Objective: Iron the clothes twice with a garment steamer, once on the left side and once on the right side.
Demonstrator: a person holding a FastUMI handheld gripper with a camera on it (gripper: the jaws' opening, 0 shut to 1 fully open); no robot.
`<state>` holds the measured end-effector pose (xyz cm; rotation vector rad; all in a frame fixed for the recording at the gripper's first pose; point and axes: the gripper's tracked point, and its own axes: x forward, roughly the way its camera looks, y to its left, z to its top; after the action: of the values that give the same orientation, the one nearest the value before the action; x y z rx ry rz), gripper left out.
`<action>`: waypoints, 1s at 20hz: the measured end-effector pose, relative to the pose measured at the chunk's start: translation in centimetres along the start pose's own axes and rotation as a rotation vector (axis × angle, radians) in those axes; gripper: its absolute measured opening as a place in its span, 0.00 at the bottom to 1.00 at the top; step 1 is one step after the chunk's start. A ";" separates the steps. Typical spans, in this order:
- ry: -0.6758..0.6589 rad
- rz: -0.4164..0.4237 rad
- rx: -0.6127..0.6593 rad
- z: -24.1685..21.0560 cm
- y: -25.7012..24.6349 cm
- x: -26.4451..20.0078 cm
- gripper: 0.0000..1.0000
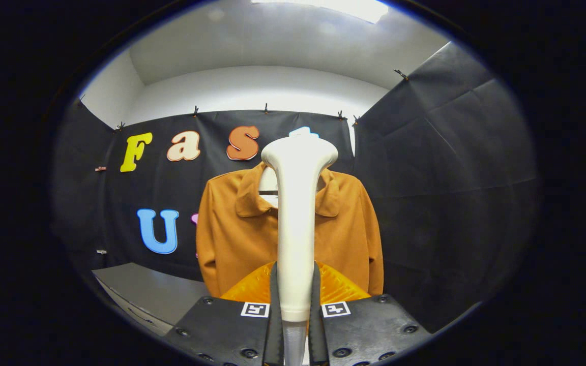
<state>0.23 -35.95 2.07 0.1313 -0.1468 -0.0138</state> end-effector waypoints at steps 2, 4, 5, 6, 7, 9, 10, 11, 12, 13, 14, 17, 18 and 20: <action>0.009 -0.021 0.000 -0.6 -1.8 1.5 0.22; 0.030 -0.041 0.011 -1.9 -3.3 2.8 0.22; 0.037 -0.048 0.018 -2.5 -3.9 3.5 0.23; 0.046 -0.052 0.021 -3.3 -4.3 4.1 0.23; 0.056 -0.055 0.019 -4.1 -4.7 4.6 0.23; 0.077 -0.055 0.020 -5.7 -5.4 5.5 0.23; 0.087 -0.054 0.026 -6.5 -5.6 5.8 0.23; 0.093 -0.054 0.029 -7.1 -5.9 6.0 0.23; 0.099 -0.054 0.031 -7.8 -6.1 6.2 0.23; 0.096 -0.052 0.034 -8.2 -6.2 6.3 0.23; 0.100 -0.049 0.039 -8.7 -6.3 6.1 0.22; 0.129 -0.046 0.037 -10.9 -6.5 5.7 0.23; 0.150 -0.048 0.035 -11.9 -6.6 5.4 0.23; 0.184 -0.057 0.031 -14.0 -6.9 4.8 0.23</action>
<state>6.96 -41.08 -11.83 0.1668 0.0403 -0.0557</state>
